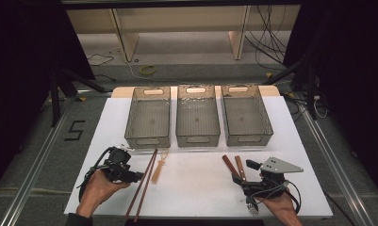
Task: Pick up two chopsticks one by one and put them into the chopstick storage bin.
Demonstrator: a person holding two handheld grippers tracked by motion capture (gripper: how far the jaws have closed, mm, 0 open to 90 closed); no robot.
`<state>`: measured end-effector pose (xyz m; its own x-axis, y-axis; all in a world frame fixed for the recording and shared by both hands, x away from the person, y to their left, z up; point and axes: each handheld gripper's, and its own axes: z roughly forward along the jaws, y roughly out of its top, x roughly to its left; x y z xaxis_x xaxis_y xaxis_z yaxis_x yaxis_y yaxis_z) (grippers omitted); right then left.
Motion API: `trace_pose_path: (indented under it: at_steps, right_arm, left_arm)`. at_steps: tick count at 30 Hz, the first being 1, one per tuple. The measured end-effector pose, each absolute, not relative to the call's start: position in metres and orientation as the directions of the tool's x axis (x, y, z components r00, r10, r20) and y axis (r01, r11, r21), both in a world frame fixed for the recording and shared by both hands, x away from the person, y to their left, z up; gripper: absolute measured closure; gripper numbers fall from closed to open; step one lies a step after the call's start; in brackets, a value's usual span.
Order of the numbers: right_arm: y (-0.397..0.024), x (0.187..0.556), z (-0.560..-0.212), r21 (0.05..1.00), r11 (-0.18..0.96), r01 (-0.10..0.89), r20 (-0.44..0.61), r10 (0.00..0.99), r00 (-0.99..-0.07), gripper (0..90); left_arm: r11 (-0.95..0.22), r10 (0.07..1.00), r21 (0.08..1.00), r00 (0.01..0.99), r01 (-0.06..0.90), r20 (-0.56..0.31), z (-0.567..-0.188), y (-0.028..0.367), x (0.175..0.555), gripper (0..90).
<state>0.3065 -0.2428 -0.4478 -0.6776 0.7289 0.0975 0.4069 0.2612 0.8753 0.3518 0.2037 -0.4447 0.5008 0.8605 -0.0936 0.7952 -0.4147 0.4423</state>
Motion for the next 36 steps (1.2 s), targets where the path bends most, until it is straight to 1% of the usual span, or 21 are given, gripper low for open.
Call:
trace_pose_path:
  at_steps: [1, 2, 3, 4, 5, 7, 8, 12, 15, 21, 23, 27, 36]
  right_arm:
    - [-0.243, 0.307, -0.448, 0.876, 0.258, 0.407, 0.1, 0.729, -0.677, 23.9]
    - [-0.243, 0.307, -0.448, 0.876, 0.258, 0.407, 0.1, 0.729, -0.677, 23.9]
    - [-0.243, 0.307, -0.448, 0.874, 0.262, 0.409, 0.099, 0.727, -0.679, 23.9]
    - [-0.243, 0.307, -0.448, 0.874, 0.262, 0.409, 0.099, 0.727, -0.679, 23.9]
    - [-0.242, 0.307, -0.448, 0.874, 0.262, 0.409, 0.1, 0.727, -0.679, 23.9]
    - [-0.242, 0.307, -0.448, 0.874, 0.261, 0.409, 0.101, 0.727, -0.68, 24.0]
    - [-0.243, 0.307, -0.448, 0.874, 0.262, 0.41, 0.101, 0.727, -0.679, 24.0]
    - [-0.243, 0.306, -0.448, 0.873, 0.262, 0.41, 0.103, 0.724, -0.682, 24.3]
    - [-0.242, 0.307, -0.448, 0.872, 0.264, 0.412, 0.104, 0.722, -0.684, 24.3]
    - [-0.242, 0.307, -0.448, 0.87, 0.265, 0.415, 0.106, 0.721, -0.684, 24.5]
    - [-0.242, 0.307, -0.448, 0.87, 0.265, 0.415, 0.107, 0.721, -0.684, 24.5]
    - [-0.242, 0.307, -0.448, 0.868, 0.271, 0.416, 0.106, 0.718, -0.688, 24.7]
    - [-0.242, 0.307, -0.449, 0.867, 0.271, 0.418, 0.108, 0.717, -0.689, 25.3]
  left_arm:
    - [-0.419, 0.861, 0.435, 0.501, 0.797, -0.089, -0.446, 0.203, 0.352, 41.5]
    - [-0.417, 0.862, 0.435, 0.499, 0.798, -0.09, -0.448, 0.202, 0.352, 41.5]
    - [-0.425, 0.859, 0.423, 0.505, 0.8, -0.091, -0.449, 0.201, 0.352, 44.4]
    - [-0.427, 0.858, 0.414, 0.505, 0.804, -0.095, -0.451, 0.2, 0.352, 44.4]
    - [-0.446, 0.85, 0.392, 0.517, 0.805, -0.095, -0.455, 0.197, 0.351, 47.7]
    - [-0.454, 0.848, 0.383, 0.523, 0.804, -0.092, -0.457, 0.196, 0.351, 49.1]
    - [-0.459, 0.846, 0.378, 0.526, 0.804, -0.091, -0.458, 0.194, 0.351, 52.3]
    - [-0.487, 0.835, 0.346, 0.543, 0.802, -0.084, -0.463, 0.189, 0.351, 56.7]
    - [-0.495, 0.831, 0.342, 0.55, 0.799, -0.083, -0.464, 0.188, 0.351, 60.6]
    - [-0.512, 0.825, 0.316, 0.56, 0.799, -0.078, -0.469, 0.185, 0.351, 64.4]
    - [-0.526, 0.823, 0.298, 0.565, 0.797, -0.062, -0.471, 0.184, 0.352, 65.2]
    - [-0.534, 0.822, 0.285, 0.568, 0.796, -0.046, -0.471, 0.182, 0.352, 67.4]
    - [-0.556, 0.813, 0.269, 0.582, 0.787, -0.023, -0.471, 0.182, 0.354, 75.3]
